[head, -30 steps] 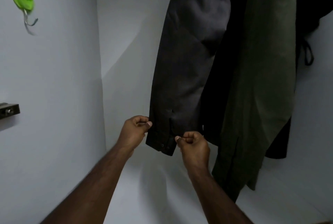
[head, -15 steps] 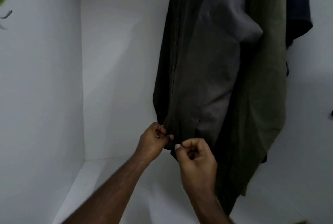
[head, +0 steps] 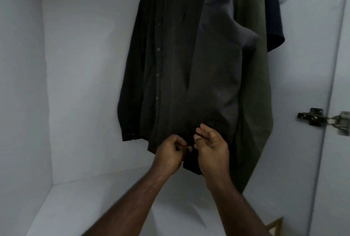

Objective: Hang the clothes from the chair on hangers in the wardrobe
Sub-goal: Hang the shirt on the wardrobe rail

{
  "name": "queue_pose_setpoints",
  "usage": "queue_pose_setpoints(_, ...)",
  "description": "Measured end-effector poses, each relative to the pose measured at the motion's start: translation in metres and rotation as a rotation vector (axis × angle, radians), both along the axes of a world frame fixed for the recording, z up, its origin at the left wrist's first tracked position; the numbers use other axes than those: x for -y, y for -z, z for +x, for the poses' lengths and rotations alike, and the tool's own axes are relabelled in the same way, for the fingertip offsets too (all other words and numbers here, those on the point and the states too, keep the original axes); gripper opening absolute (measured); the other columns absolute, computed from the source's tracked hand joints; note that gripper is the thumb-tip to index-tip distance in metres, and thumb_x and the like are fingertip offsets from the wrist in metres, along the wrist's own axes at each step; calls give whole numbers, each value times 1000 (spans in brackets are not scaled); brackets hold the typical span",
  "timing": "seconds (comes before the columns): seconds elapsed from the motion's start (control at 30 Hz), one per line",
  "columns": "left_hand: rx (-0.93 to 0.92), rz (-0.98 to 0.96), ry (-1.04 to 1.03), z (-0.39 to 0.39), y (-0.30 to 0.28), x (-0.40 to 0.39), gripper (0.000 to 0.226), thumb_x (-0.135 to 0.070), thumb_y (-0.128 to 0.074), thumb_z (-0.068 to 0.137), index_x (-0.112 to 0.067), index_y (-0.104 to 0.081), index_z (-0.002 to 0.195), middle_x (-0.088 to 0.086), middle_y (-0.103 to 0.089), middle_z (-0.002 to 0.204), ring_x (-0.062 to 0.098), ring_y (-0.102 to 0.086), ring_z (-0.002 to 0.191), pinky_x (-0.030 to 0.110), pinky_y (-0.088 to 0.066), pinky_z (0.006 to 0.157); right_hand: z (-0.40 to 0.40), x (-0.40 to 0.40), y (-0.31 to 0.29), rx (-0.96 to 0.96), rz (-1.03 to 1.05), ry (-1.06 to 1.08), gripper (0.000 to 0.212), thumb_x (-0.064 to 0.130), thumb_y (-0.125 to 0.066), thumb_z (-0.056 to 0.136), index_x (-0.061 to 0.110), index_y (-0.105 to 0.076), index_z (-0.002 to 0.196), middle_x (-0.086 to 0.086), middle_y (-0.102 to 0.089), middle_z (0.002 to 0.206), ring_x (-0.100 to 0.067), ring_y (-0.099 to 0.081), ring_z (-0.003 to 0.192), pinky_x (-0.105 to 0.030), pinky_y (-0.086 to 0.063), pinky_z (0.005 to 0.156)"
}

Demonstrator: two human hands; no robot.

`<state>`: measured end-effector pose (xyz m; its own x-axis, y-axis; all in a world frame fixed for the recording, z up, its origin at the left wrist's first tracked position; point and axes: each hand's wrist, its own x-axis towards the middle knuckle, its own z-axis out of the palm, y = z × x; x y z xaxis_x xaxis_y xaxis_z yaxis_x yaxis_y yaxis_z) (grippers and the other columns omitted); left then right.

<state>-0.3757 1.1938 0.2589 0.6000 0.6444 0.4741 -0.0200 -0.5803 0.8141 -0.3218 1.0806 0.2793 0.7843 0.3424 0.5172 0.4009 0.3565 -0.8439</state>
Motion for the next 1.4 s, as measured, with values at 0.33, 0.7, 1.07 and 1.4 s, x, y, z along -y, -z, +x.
queue_pose_setpoints(0.33, 92, -205, 266, 7, -37, 20, 27, -8, -56, 99, -26, -67, 117, -7, -74, 105, 8, -72, 92, 27, -58, 79, 52, 24, -12, -240, 115, -219, 43, -1, -44, 102, 13, -51, 142, 1, -61, 134, -16, -60, 120, -37, -51, 100)
queue_pose_setpoints(0.7, 100, -426, 461, 5, -54, 20, 25, -24, -48, 104, -26, -65, 122, -6, -73, 117, 15, -71, 106, 40, -55, 97, 114, 39, -39, -255, 35, -131, 48, 2, -47, 102, 20, -45, 147, 3, -52, 145, -20, -54, 127, -46, -49, 103)
queue_pose_setpoints(1.07, 108, -233, 296, -28, -59, 8, 20, -26, -59, 100, -28, -68, 118, -8, -74, 110, 8, -71, 99, 32, -57, 90, 154, 35, -62, -269, -19, -118, 47, 2, -35, 106, 18, -39, 150, 1, -46, 151, -20, -52, 124, -47, -45, 103)
queue_pose_setpoints(1.4, 496, -99, -645, -95, -58, -139, 37, -29, -72, 84, -26, -65, 119, 2, -67, 119, 20, -65, 105, 42, -54, 95, 62, -11, -68, 188, 50, 164, 16, 17, -69, 91, 26, -72, 104, 4, -75, 93, -13, -72, 87, -38, -59, 81)
